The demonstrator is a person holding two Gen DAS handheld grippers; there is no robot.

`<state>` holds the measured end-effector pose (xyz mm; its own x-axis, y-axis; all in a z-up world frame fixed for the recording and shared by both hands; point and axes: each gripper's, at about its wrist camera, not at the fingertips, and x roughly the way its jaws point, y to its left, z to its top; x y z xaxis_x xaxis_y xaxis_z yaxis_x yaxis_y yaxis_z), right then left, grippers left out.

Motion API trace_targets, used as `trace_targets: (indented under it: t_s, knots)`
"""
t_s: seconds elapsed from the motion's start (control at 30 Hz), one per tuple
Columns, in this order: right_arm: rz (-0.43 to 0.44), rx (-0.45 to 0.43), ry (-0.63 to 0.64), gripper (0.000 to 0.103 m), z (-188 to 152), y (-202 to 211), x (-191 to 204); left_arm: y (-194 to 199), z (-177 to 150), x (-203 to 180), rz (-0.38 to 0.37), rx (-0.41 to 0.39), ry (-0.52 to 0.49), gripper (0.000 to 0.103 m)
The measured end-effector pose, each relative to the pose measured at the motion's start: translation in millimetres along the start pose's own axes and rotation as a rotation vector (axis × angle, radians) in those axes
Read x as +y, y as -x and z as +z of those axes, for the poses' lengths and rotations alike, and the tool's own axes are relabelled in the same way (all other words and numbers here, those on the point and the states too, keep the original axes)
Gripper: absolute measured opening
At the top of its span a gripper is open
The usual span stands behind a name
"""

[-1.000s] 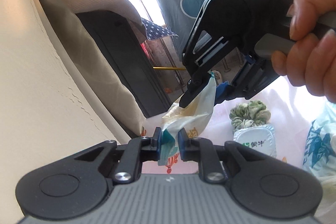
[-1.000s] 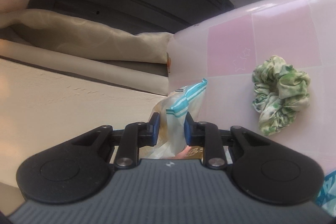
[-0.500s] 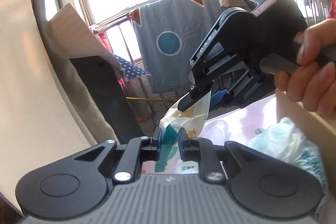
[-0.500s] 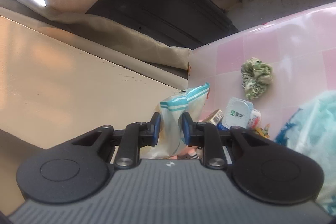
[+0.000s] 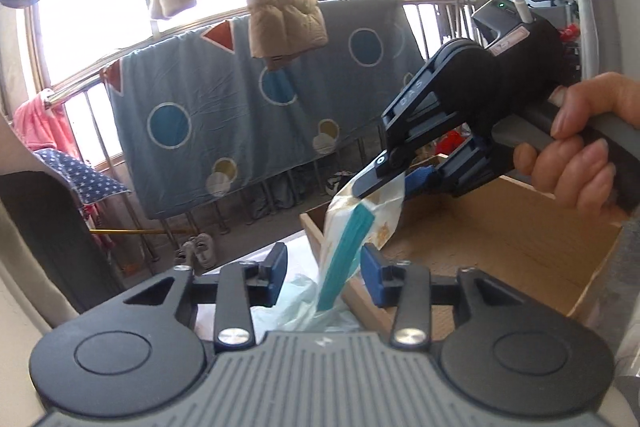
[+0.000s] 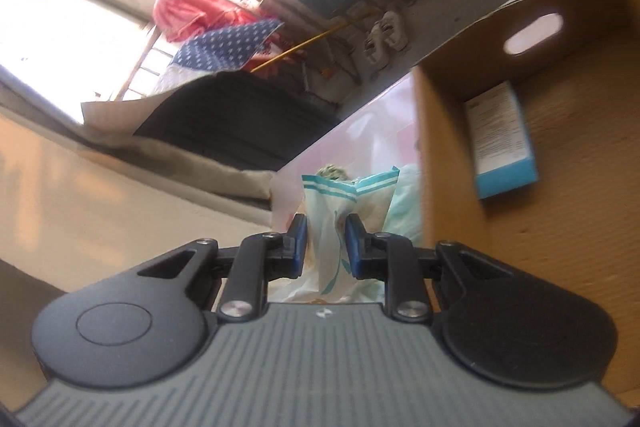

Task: Organize soft objects
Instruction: 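Carry the snack packet with the right gripper over the cardboard box, then drop the snack packet into the cardboard box by opening the right gripper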

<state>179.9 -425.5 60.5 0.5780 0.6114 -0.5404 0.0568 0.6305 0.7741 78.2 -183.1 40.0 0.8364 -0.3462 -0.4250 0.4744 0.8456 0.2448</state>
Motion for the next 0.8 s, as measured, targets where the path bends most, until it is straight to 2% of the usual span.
trace_targets:
  t_s: [0.17, 0.33, 0.47, 0.57, 0.73, 0.8]
  knots:
    - [-0.123, -0.118, -0.054, 0.019, 10.3, 62.7, -60.5, -14.7, -10.9, -6.8, -0.037, 0.067, 0.016, 0.044]
    - [-0.244, -0.154, -0.059, 0.019, 33.0, 83.6, -102.0, -21.4, -31.9, 22.6, -0.013, 0.145, 0.098, 0.044]
    - [-0.273, -0.1, -0.023, 0.019, 52.7, 59.5, -113.6, -24.3, -47.7, 57.4, 0.04, 0.198, 0.175, 0.044]
    - [-0.317, -0.046, 0.079, 0.019, 69.1, 14.3, -102.9, -25.4, -57.0, 81.3, 0.079, 0.224, 0.219, 0.044]
    - [-0.291, 0.017, 0.217, 0.021, 103.7, -54.0, -98.4, -29.2, -65.6, 113.2, 0.146, 0.251, 0.278, 0.044]
    - [-0.324, 0.037, 0.286, 0.025, 114.2, -77.0, -101.7, -29.8, -68.0, 121.7, 0.16, 0.26, 0.287, 0.044]
